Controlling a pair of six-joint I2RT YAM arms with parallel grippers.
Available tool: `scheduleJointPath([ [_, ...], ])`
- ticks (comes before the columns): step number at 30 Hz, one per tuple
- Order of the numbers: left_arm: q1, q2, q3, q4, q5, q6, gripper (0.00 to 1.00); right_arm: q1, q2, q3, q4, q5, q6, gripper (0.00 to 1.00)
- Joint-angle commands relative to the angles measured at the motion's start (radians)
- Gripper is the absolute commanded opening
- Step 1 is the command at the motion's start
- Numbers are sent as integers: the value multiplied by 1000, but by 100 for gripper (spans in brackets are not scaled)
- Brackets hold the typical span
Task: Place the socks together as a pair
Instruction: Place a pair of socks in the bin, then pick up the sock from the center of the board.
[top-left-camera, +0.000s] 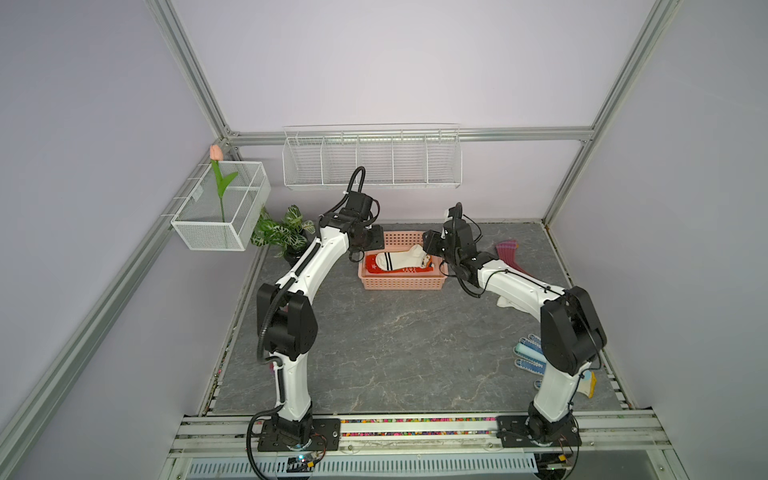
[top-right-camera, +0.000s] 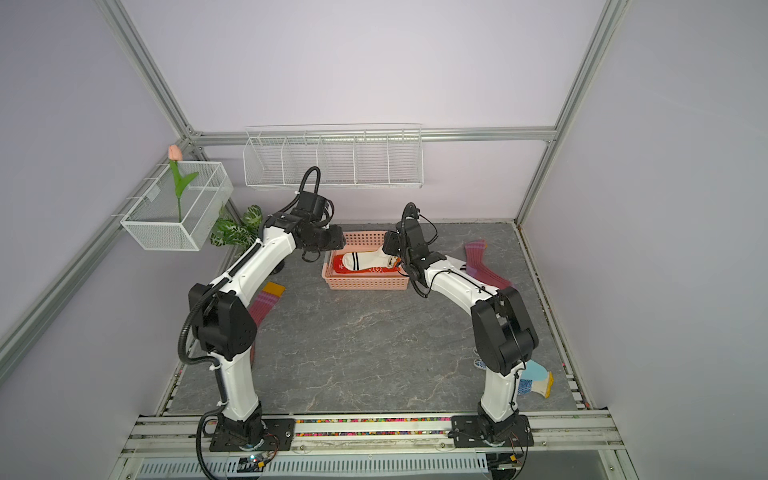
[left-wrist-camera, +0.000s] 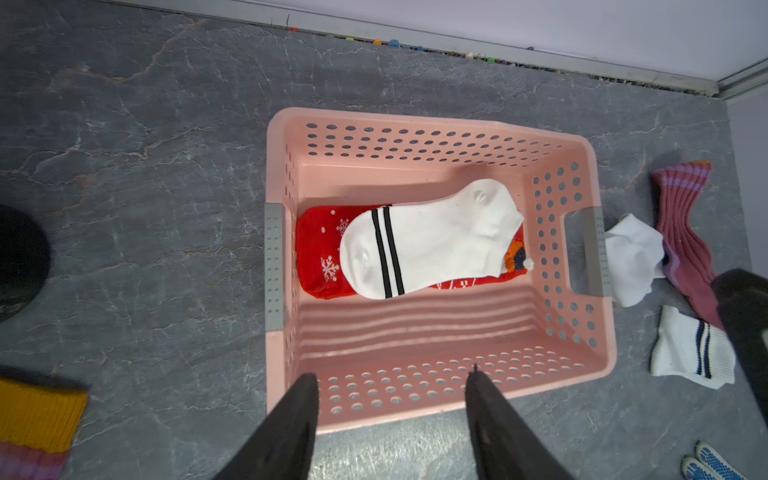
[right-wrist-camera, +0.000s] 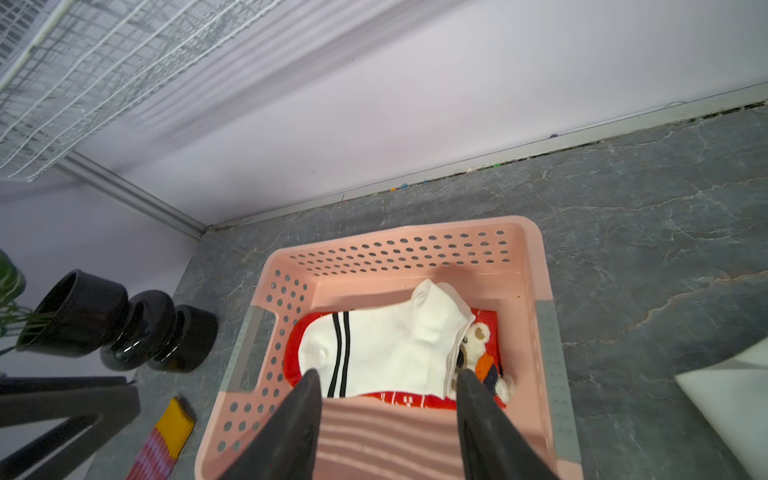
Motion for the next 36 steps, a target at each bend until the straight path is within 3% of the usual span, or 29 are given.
scheduleJointPath([
  [1,2,-137,-101,41,-5,-47,61,-5,-118,-103,-12,-37,-69,54],
  [6,2,-342,-295,54,-83,-84,62,-6,-280,-299,8,-53,-122,54],
  [11,7,-546,-520,52,-255,-159,62,-7,-402,-482,20,-37,-137,54],
  [18,53,-770,-777,62,-374,-266,70,-11,-541,-718,103,7,-148,56],
  [22,165,-786,-860,13,-341,-346,70,-11,-575,-810,152,17,-159,56],
  [29,451,-797,-995,39,-172,-393,70,-13,-626,-871,189,-4,-189,57],
  [36,494,-655,-1029,127,-226,-383,70,-14,-630,-902,238,7,-207,58],
])
